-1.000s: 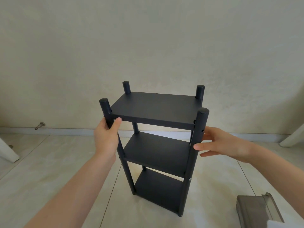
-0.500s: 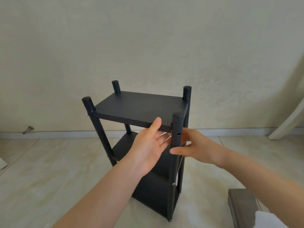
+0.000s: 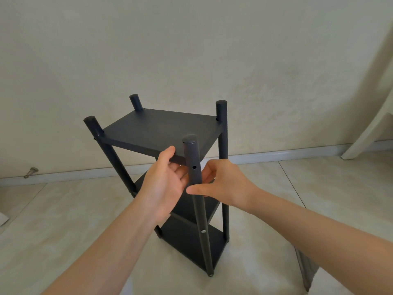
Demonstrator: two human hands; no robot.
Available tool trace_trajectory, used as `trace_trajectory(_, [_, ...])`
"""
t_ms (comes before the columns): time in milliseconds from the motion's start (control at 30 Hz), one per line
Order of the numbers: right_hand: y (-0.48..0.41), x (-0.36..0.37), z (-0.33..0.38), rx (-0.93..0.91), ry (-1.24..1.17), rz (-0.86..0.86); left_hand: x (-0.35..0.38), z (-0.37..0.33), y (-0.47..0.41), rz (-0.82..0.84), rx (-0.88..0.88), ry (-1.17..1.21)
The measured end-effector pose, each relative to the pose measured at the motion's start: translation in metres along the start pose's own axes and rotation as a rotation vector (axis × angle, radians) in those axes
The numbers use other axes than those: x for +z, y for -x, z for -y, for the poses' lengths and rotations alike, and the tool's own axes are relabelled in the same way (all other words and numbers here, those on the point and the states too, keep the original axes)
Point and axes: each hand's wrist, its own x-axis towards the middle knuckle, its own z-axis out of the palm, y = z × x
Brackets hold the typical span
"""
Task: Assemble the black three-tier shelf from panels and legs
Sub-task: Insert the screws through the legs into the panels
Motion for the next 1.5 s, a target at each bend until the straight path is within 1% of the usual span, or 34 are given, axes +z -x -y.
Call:
trace_trajectory(267, [-0.005,0.011,0.006,0.032,-0.053,-0.007,-0.012,-0.009,-0.003,0.039,0.024,-0.007])
trace_trajectory(333, [-0.006,0.009,0.01,0.037,-0.056,0.054,-0.013,-0.012,-0.004,0.041,0.023,-0.007])
trace_trajectory(433, [-0.007,-0.007,0.012,0.028,-0.028,0.204,-0.016,-0.012,-0.005,0.04,0.021,0.004])
trace_trajectory(467, [-0.008,-0.015,0.011,0.032,0.009,0.198,-0.018,-0.012,-0.006,0.037,0.021,0.027])
trace_trajectory(500, [-0.009,-0.024,0.009,0.044,0.061,0.146,-0.019,-0.013,-0.007,0.033,0.018,0.059])
trace_trajectory(567, [-0.013,-0.042,0.001,0.1,0.18,-0.072,-0.019,-0.014,-0.008,0.027,0.009,0.119])
trace_trajectory(600, [-0.015,-0.049,-0.003,0.137,0.201,-0.185,-0.019,-0.015,-0.008,0.027,0.007,0.139])
trace_trajectory(633, [-0.017,-0.053,-0.006,0.17,0.177,-0.267,-0.02,-0.015,-0.008,0.03,0.007,0.149])
trace_trajectory(667, [-0.019,-0.056,-0.009,0.19,0.126,-0.309,-0.02,-0.015,-0.008,0.036,0.005,0.155])
trace_trajectory(733, [-0.023,-0.058,-0.013,0.188,0.058,-0.293,-0.022,-0.014,-0.008,0.057,-0.001,0.159])
trace_trajectory(833, [-0.029,-0.054,-0.017,0.135,-0.01,-0.199,-0.026,-0.014,-0.009,0.101,0.0,0.143])
trace_trajectory(900, [-0.032,-0.052,-0.016,0.098,-0.075,-0.172,-0.029,-0.015,-0.011,0.115,-0.004,0.12])
trace_trajectory(1000, [-0.033,-0.051,-0.015,0.052,-0.068,-0.196,-0.034,-0.016,-0.015,0.134,-0.009,0.096])
trace_trajectory(1200, [-0.018,-0.042,-0.013,0.015,-0.061,-0.266,-0.044,-0.021,-0.027,0.188,0.036,0.07])
trace_trajectory(1367, [-0.009,-0.038,-0.014,-0.002,-0.029,-0.275,-0.051,-0.03,-0.038,0.1,0.01,0.097])
trace_trajectory(1500, [-0.004,-0.028,-0.014,0.009,0.024,-0.296,-0.051,-0.034,-0.043,-0.004,0.054,0.094])
